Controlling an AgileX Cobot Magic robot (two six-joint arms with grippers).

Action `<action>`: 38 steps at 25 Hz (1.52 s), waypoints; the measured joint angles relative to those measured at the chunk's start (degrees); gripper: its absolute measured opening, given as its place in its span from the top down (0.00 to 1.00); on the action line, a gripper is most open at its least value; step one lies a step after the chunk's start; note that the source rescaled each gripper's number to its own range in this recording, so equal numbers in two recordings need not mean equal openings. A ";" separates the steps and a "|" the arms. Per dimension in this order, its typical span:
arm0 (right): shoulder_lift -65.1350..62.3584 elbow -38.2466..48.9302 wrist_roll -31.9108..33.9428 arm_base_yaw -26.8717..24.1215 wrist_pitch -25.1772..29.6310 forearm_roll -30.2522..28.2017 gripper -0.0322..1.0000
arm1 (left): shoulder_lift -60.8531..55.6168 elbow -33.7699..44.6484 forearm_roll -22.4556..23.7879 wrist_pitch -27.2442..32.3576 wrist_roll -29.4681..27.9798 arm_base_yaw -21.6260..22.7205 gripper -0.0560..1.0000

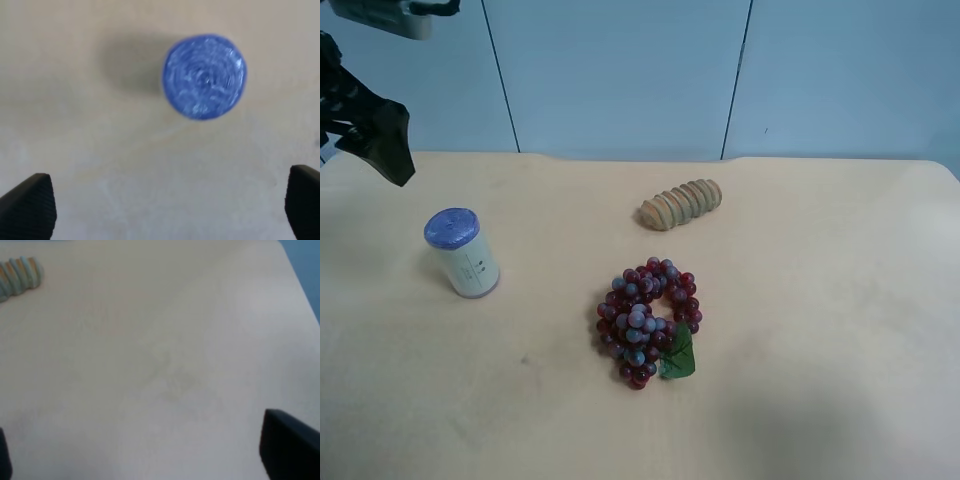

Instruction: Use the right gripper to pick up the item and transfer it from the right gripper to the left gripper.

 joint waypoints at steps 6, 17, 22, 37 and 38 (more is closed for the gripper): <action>0.00 0.00 0.00 0.00 0.00 0.00 0.00 | -5.29 0.76 0.08 3.45 -0.51 0.00 0.22; 0.00 0.00 0.00 0.00 0.00 0.00 0.00 | -27.79 19.85 -2.11 0.72 -1.46 0.00 0.22; 0.00 0.00 0.00 0.00 0.00 0.00 0.00 | -39.02 26.34 -2.84 0.82 -2.29 0.00 0.22; 0.00 0.00 0.00 0.00 0.00 0.00 0.00 | -58.02 41.67 -5.13 0.93 -1.96 0.00 0.22; 0.00 0.00 0.00 0.00 0.00 0.00 0.00 | -58.09 41.87 -5.13 0.47 -1.89 0.00 0.22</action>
